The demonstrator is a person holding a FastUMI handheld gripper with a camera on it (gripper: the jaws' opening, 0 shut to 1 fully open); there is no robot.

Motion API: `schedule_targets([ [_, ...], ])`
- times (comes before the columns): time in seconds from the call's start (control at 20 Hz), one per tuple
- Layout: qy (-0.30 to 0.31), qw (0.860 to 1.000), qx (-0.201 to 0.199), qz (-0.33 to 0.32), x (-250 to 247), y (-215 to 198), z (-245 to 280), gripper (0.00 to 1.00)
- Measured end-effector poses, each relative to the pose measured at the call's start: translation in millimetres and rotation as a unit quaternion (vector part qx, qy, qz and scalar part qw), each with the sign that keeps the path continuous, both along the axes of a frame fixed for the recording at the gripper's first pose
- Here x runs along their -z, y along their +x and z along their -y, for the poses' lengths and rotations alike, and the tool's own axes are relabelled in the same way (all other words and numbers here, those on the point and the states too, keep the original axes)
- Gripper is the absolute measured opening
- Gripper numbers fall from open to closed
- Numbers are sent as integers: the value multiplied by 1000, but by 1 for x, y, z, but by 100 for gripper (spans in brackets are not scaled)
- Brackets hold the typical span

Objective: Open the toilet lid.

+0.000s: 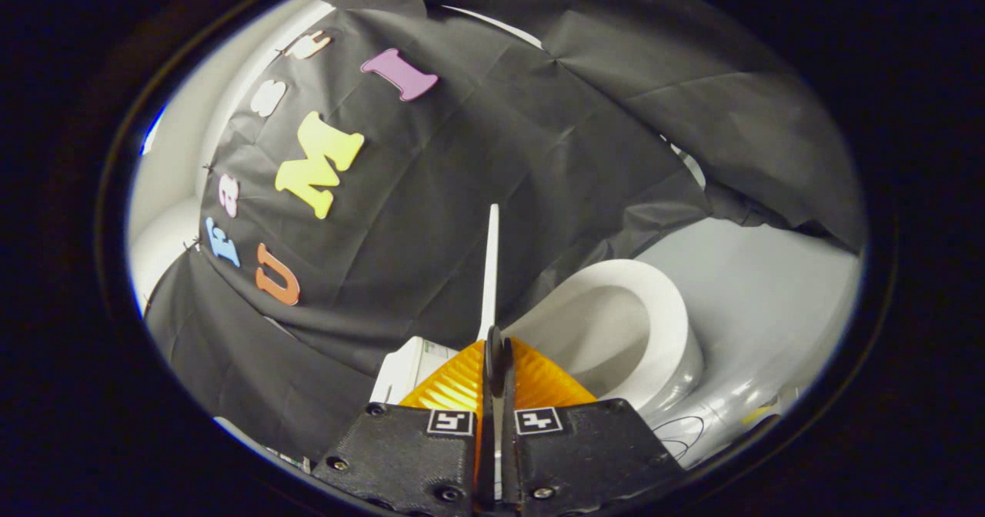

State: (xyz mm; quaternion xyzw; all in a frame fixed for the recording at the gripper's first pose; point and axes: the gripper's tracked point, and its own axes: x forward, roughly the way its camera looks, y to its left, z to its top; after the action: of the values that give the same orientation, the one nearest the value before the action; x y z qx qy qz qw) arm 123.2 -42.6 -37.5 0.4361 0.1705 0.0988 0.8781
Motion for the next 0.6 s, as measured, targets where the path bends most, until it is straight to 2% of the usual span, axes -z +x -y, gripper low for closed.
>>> schedule_targets([
  [0.6,-32,999,-4,15,-39,-6,-36,7],
])
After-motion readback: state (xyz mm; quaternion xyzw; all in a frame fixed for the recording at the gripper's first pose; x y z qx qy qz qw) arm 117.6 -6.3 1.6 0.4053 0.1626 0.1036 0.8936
